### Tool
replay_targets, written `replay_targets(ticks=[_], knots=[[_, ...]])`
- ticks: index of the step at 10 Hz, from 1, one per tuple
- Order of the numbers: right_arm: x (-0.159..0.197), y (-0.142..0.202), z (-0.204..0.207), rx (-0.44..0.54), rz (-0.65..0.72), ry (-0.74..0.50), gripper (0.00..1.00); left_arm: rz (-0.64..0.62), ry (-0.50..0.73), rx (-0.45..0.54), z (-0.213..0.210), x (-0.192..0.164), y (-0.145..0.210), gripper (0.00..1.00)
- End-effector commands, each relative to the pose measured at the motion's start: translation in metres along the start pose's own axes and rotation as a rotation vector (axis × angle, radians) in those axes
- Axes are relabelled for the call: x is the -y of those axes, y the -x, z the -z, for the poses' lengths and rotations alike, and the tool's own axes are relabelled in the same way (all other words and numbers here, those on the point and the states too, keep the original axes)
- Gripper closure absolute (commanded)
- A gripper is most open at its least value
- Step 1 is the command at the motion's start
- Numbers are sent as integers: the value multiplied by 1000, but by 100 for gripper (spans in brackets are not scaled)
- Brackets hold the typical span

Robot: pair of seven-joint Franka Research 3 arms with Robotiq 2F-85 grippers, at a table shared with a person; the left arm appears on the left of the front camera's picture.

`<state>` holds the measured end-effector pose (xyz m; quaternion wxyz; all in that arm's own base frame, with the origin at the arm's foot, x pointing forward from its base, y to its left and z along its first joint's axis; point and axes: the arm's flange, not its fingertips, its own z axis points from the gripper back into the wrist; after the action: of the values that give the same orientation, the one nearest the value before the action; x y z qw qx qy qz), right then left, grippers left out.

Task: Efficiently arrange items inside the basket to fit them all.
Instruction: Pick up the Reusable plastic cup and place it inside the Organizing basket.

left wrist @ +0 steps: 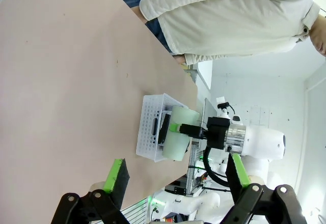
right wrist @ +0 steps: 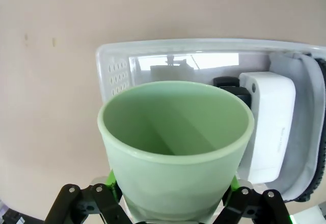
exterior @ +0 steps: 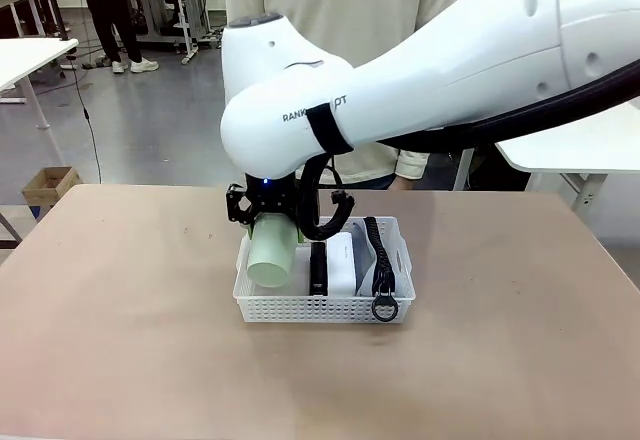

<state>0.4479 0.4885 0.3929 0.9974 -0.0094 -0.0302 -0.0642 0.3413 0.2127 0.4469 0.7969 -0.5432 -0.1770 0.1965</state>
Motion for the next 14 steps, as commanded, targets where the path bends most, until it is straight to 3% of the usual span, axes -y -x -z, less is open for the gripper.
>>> replay_targets(ticks=[1, 4, 9, 14], knots=[[-5, 5, 9, 6, -17, 11, 13, -2, -4, -8, -1, 3, 3, 0], [-3, 5, 28, 26, -41, 41, 13, -2, -4, -8, -1, 3, 3, 0], [-1, 1, 49, -40, -78, 58, 13, -2, -4, -8, -1, 3, 3, 0], [1, 4, 52, -15, -70, 82, 13, -2, -4, -8, -1, 3, 3, 0]])
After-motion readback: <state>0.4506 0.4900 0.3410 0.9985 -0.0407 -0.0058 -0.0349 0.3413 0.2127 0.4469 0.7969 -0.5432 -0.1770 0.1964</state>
